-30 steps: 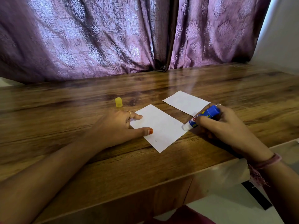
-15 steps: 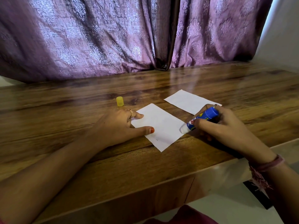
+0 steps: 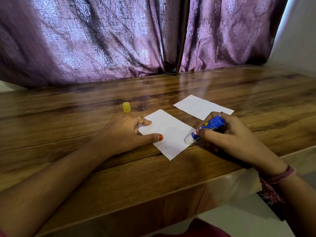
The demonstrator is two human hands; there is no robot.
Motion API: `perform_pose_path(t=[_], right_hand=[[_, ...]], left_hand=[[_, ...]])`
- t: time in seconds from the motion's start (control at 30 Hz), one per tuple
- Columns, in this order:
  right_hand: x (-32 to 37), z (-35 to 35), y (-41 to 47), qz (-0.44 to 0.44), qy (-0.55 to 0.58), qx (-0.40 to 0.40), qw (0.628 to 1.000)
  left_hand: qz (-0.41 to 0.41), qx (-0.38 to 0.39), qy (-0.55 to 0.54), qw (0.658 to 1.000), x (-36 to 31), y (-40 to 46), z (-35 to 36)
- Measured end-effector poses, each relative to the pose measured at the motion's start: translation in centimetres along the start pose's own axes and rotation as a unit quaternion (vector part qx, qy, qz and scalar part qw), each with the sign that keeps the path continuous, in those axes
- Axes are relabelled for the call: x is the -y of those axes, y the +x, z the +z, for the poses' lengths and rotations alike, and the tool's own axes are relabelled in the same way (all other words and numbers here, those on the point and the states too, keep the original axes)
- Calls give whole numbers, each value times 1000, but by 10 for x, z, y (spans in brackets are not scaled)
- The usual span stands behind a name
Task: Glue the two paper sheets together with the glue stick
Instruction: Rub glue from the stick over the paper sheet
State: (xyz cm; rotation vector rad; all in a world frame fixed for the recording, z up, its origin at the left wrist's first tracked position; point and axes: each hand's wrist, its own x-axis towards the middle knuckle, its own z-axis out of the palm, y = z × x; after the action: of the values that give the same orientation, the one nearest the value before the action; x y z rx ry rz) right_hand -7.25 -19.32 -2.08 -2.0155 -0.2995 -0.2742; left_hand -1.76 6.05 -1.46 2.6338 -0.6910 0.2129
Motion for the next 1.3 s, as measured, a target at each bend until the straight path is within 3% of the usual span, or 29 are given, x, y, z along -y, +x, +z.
perform_pose_path(t=[1.1, 1.3], right_hand=[[17, 20, -10, 13, 8, 75, 997], [20, 24, -11, 17, 8, 58, 998]], left_hand=[[-27, 22, 7, 999, 0, 1, 0], [-19, 16, -2, 1000, 1, 1, 1]])
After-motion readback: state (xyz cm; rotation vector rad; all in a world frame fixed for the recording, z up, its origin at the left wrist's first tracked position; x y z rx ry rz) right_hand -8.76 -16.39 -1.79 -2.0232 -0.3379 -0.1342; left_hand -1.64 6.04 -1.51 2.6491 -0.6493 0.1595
